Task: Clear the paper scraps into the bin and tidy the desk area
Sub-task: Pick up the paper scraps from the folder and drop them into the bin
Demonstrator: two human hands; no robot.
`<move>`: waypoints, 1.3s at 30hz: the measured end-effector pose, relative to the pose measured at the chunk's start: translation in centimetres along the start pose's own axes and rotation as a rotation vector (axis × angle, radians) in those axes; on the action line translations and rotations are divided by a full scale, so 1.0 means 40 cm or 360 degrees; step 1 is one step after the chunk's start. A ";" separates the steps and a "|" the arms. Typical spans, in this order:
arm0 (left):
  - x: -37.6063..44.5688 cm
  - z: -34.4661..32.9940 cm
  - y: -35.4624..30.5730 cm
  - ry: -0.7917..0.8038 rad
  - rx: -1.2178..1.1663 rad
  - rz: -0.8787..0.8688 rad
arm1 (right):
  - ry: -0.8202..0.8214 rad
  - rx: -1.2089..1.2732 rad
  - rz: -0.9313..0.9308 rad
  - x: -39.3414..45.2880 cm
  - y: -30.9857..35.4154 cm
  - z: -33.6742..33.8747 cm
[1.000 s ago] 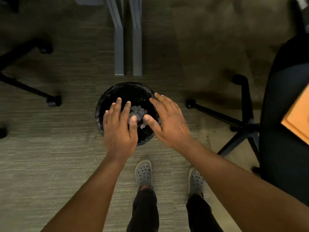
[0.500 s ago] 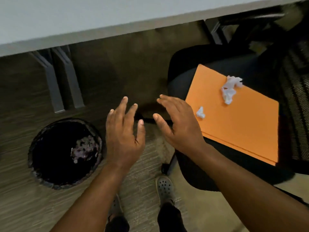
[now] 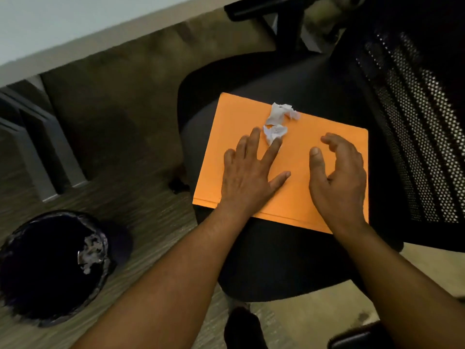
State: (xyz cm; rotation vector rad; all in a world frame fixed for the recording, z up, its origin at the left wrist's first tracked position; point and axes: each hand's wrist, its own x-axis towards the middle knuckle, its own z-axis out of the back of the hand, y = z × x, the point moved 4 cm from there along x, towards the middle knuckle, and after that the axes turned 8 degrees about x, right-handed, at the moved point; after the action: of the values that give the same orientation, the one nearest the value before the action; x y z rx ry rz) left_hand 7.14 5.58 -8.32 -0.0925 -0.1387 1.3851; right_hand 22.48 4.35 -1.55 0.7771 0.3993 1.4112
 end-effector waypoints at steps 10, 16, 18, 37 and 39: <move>0.077 0.007 -0.029 -0.0172 0.0145 0.0047 | 0.0107 -0.0028 0.0039 0.122 -0.048 -0.028; -0.017 0.023 0.053 -0.0165 0.0098 0.0021 | 0.0292 -0.0071 0.0123 0.197 -0.059 -0.138; -0.039 0.031 0.078 -0.0150 0.0060 0.0041 | 0.0367 -0.0037 0.0149 0.212 -0.052 -0.177; -0.125 0.085 0.167 -0.0508 -0.0257 0.0184 | 0.0386 -0.0407 0.0748 0.066 0.038 -0.243; -0.141 0.096 0.201 -0.0519 -0.0278 0.0246 | 0.0451 -0.0348 0.0807 0.042 0.087 -0.262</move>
State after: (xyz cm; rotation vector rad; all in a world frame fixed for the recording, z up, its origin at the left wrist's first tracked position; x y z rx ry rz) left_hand -2.26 1.45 -5.94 -0.0221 -0.5346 1.5331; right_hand 13.15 8.44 -6.17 0.5159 0.2650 2.0159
